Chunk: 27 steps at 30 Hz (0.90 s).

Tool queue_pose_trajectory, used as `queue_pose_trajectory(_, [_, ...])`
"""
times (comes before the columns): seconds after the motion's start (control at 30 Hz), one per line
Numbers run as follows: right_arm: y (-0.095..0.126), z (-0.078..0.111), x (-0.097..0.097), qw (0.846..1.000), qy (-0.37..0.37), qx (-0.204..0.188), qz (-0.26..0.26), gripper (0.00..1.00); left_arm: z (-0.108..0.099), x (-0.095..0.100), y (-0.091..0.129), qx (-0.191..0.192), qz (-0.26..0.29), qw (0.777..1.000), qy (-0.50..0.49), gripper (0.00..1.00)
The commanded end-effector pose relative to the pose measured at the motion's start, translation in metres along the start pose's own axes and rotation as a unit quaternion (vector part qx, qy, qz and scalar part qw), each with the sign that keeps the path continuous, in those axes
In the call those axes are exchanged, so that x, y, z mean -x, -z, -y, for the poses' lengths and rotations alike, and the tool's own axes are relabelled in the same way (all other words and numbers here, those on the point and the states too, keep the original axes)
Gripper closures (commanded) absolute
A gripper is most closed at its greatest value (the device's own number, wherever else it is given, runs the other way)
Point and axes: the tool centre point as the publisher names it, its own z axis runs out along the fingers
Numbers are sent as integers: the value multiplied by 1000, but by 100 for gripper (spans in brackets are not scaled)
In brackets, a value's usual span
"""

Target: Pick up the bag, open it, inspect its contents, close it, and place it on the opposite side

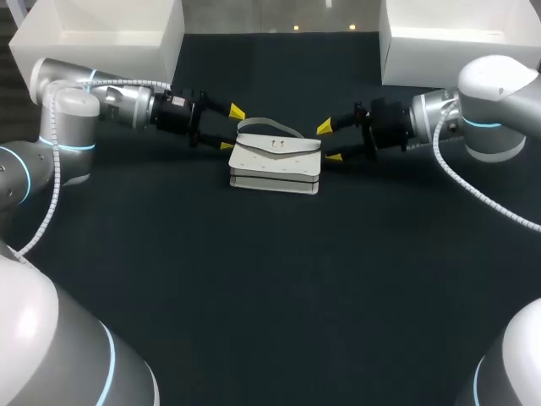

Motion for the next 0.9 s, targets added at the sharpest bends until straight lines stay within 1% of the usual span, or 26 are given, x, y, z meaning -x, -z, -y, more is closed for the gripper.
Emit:
queue_pose_trajectory(0.03, [-2,-4,3,1000,-1,-18,-3,27,5,3,-2,11,0,1000,5,15])
queue_pose_trajectory(0.17, [-5,-3,5,1000,-4,-25,-3,27,3,4,-6,18,-2,1000,6,16])
queue_pose_trajectory(0.23, [-7,-3,5,1000,-5,-27,-4,29,4,6,-9,22,-3,1000,8,21])
queue_pose_trajectory(0.27, [-8,-3,5,1000,-6,-28,-4,29,4,7,-11,22,-3,1000,8,21])
queue_pose_trajectory(0.43, [-16,-4,8,999,-11,-37,-2,32,5,12,-16,26,0,1000,13,36])
queue_pose_trajectory(0.47, [-17,-4,8,999,-12,-38,-2,33,5,13,-17,27,2,1000,14,37])
queue_pose_trajectory(0.5, [-17,-5,9,999,-15,-39,-2,35,6,14,-18,27,5,1000,14,39])
queue_pose_trajectory(0.57, [-18,-7,10,999,-18,-40,-5,40,6,16,-19,27,6,999,17,51])
queue_pose_trajectory(0.63, [-20,-8,10,999,-20,-42,-9,40,8,18,-20,26,9,999,21,54])
queue_pose_trajectory(0.7, [-22,-9,10,999,-20,-42,-9,45,8,21,-20,26,10,999,23,60])
queue_pose_trajectory(0.73, [-22,-9,11,999,-21,-43,-9,51,8,22,-20,25,11,999,24,66])
queue_pose_trajectory(0.77, [-23,-9,12,999,-22,-44,-9,53,9,23,-20,26,11,999,25,72])
queue_pose_trajectory(0.9, [-27,-6,16,998,-28,-47,-9,54,8,27,-22,25,16,999,29,75])
